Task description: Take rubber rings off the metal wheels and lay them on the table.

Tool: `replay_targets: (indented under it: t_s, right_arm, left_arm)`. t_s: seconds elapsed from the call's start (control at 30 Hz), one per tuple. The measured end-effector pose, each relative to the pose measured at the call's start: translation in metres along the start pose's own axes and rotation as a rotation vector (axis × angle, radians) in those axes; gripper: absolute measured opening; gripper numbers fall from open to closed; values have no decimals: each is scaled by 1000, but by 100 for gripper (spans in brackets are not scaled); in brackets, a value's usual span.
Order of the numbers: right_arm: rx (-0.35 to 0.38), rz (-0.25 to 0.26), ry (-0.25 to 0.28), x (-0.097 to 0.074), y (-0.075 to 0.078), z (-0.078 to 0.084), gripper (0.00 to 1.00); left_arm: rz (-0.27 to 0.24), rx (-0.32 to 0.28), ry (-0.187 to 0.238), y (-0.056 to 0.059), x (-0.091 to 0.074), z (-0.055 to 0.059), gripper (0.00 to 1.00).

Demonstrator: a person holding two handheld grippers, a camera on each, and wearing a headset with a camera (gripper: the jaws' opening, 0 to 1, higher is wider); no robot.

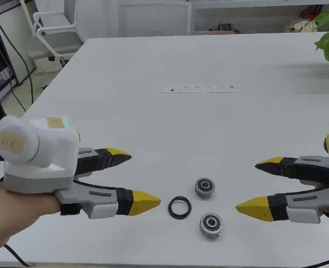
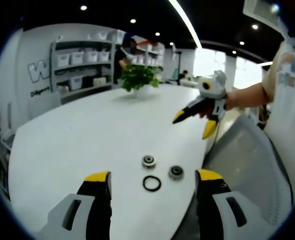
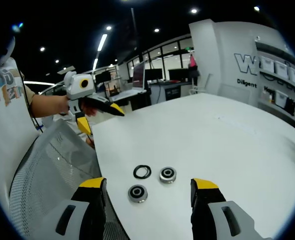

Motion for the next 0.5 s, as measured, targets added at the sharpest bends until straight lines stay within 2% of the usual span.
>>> replay_targets:
  t_s: [0.13,0.5]
  right_arm:
    - [18,19,5,-8,1,6,70]
    - [29,51,13,-21,-2,12,77]
  left_arm:
    - [0,6,-1,5,-2,1,72]
    - [-8,-31,20,11,-10,5,76]
Point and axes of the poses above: the centre of the closed fingertips' face, and the gripper's own axes: x roughly forward along the fingers, y roughly to its right, z roughly out of its underside, the point moved 2 cm from there along -x, roughly backward along the fingers, and after that the axes turned 3 degrees about z, right-handed, at the moved point
